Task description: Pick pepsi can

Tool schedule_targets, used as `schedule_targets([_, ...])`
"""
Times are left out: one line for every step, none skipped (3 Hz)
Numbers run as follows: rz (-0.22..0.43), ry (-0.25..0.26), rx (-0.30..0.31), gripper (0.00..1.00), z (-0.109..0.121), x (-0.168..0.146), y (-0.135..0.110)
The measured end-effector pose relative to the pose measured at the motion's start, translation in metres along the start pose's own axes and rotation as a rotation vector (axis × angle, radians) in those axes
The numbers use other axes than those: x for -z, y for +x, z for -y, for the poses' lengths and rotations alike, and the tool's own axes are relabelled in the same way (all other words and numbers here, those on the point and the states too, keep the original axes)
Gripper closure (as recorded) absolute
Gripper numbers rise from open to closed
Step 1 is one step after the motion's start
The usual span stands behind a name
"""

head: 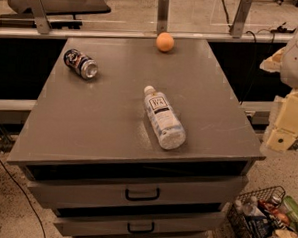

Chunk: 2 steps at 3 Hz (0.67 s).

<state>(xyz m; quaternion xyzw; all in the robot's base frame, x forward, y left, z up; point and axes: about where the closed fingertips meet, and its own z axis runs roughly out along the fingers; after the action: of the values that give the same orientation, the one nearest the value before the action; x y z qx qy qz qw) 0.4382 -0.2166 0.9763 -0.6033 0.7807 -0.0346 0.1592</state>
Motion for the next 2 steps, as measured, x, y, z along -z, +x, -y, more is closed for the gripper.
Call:
schedule_targets([0.000,0.000,0.000,0.00,0.000,0.000,0.000])
schedule_targets([0.080,-0.016,0.032,0.00,0.013,-0.022,-0.027])
